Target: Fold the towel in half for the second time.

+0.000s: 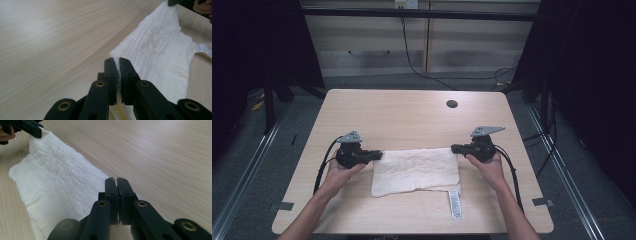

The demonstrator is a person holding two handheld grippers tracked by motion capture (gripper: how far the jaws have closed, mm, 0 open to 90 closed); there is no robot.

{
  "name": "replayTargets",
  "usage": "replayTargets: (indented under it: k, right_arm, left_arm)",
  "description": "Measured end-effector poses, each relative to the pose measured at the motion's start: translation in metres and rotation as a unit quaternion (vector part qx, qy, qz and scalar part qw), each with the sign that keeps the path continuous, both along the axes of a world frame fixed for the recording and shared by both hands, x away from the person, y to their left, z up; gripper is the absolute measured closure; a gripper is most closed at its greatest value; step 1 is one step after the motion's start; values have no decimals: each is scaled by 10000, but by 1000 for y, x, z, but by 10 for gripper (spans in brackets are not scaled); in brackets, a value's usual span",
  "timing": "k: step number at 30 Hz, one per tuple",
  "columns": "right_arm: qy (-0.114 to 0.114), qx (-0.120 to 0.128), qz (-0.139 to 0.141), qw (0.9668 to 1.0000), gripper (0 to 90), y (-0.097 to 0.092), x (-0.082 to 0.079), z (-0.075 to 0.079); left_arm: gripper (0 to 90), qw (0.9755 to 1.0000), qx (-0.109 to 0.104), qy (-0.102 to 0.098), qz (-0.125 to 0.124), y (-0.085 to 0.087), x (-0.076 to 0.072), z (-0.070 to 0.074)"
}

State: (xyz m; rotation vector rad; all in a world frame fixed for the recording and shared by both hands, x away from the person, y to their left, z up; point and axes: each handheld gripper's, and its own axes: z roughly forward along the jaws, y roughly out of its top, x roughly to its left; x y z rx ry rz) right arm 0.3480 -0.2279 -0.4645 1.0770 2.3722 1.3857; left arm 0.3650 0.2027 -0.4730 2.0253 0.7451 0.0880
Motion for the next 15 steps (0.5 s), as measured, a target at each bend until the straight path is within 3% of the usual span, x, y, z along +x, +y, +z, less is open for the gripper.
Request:
replayTargets:
  k: [3, 4, 6, 15]
  right_arm:
    - [-121, -8, 55, 9999, 881, 3, -3, 2]
    - [-131, -27, 65, 9999, 881, 4, -5, 3]
    - [-177, -40, 106, 9998, 882, 6, -8, 4]
    - [-342, -94, 300, 9989, 882, 8, -20, 11]
  left_arm:
    - [853, 9997, -220, 25, 98, 5, -2, -6]
    - [854, 9999, -111, 39, 118, 5, 1, -9]
    - [853, 9996, -204, 94, 185, 8, 4, -10]
    - [855, 9996, -192, 72, 200, 6, 5, -10]
